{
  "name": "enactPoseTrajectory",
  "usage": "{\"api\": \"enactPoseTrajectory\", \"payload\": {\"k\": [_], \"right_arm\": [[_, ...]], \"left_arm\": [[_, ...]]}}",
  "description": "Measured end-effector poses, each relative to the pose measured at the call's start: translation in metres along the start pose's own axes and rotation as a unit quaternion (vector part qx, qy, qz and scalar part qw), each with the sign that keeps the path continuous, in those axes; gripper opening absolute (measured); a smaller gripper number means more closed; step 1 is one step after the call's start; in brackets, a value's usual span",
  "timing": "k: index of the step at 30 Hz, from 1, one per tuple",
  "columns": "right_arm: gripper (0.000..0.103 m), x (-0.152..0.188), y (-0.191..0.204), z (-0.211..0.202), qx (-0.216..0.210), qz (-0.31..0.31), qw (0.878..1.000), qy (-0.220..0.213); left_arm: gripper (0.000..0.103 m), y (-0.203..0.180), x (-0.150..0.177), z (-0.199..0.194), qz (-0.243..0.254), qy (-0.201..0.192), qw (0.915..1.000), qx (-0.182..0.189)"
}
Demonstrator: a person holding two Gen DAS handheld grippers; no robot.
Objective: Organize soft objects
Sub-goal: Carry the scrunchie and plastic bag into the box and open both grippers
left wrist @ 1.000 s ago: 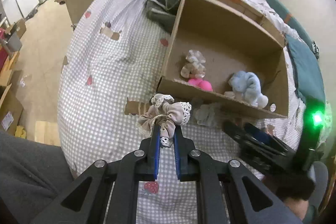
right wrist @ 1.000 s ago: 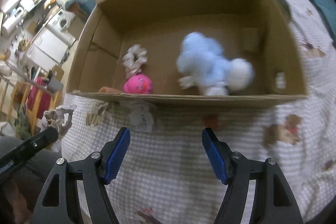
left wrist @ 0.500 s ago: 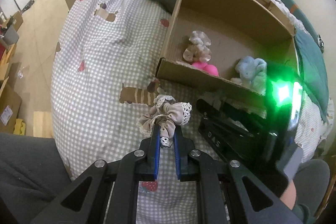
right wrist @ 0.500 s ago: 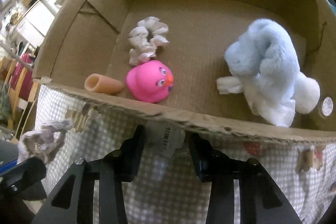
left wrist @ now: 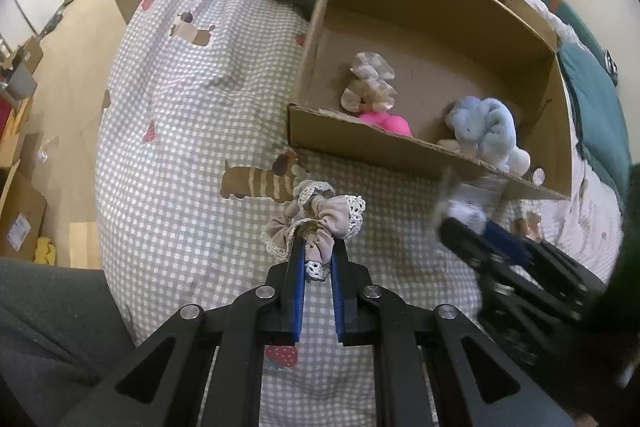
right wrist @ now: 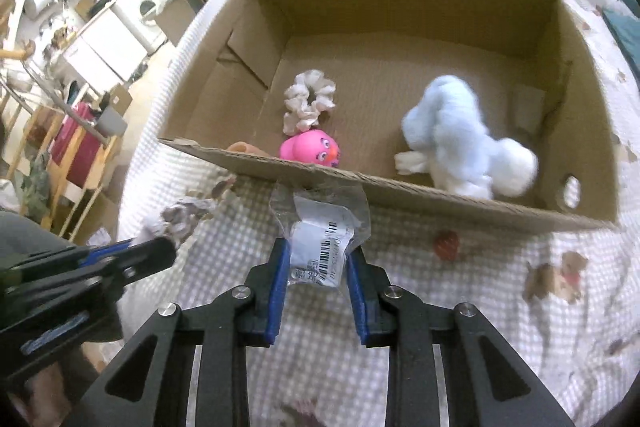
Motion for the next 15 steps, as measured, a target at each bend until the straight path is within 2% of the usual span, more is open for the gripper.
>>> {"api": "enactPoseTrajectory", "payload": {"k": [3, 5, 8, 15], "right_arm": [[0.03, 0.002, -0.01, -0.013, -0.016, 0.018, 1.0, -0.013], [0.03, 0.002, -0.016, -0.025, -0.031, 0.03, 0.999, -0.025], [0.03, 0.001, -0.022, -0.046, -0.041, 0.033, 0.997, -0.047], [0.03, -0.011, -0.035, -0.076, -0.051, 0.039, 0.994, -0.094]], "left_arm": [[0.011, -0.001, -0.001, -0.004, -0.006, -0.015, 0.9999, 0.005], [0.011, -0.004, -0.002, -0.014, 0.008, -0.043, 0.999, -0.01], [0.011, -0.008, -0.002, -0.026, 0.019, -0.074, 0.997, -0.012], [0.011, -0.011, -0.011, -0.051, 0.04, -0.12, 0.9917, -0.025]]}}
Point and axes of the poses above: each gripper's, at about its wrist camera, not at the fingertips, and z roughly the way its jaws point, y to its left, x to its underside, the point moved 3 cm from there along z, roughly the way its jaws point, and after that the axes turned 2 degrees about -y, right-handed, at the moved point
